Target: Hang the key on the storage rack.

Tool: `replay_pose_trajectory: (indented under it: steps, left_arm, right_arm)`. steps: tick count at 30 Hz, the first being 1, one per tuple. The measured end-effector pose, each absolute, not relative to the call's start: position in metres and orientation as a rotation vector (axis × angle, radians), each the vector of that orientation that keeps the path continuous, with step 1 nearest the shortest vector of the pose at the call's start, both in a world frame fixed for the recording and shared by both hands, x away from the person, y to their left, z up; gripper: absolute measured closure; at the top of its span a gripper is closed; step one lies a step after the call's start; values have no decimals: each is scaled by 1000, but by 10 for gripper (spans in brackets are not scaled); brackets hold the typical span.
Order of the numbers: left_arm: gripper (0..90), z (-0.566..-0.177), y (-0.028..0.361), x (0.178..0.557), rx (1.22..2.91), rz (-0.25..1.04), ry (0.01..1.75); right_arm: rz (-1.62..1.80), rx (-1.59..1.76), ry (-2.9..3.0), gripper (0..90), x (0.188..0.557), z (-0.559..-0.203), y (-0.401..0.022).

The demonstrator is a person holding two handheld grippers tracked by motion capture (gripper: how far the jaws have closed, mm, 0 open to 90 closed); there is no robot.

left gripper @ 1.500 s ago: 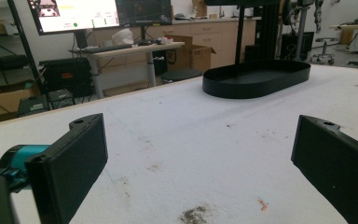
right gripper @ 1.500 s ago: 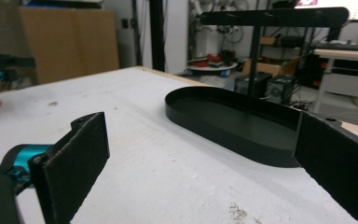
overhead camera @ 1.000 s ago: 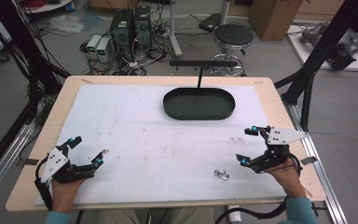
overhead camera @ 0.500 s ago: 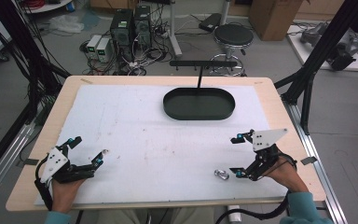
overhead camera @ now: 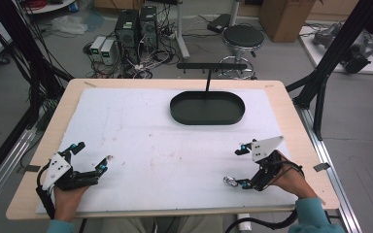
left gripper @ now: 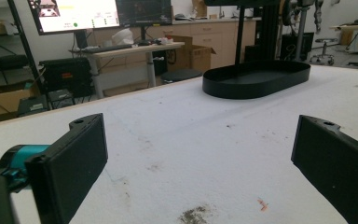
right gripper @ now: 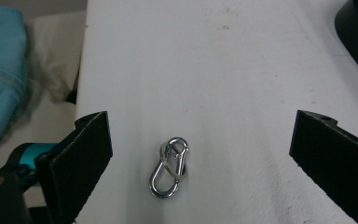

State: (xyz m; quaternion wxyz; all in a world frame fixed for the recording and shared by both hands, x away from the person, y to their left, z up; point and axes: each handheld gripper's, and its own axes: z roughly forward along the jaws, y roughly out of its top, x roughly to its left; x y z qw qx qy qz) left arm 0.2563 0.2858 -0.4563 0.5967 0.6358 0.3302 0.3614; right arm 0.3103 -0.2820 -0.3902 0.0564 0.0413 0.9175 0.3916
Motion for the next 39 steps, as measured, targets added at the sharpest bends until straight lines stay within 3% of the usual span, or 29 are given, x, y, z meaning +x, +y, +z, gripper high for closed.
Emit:
replay_pose_trajectory:
  steps: [8,10,18,39]
  left_arm:
    - [40,-456,286,256,1476,839,765]
    - [40,-456,286,256,1477,839,765]
    - [40,-456,286,256,1477,839,765]
    - [40,-456,286,256,1478,839,765]
  right_arm:
    - [1066,96,2848,78,311,-398,-274]
    - [1038,70,2883,172,311,-399,-273]
    - [948,42,2937,212,313,-404,-268]
    - [828,-94,2985,630,314,-413,-261]
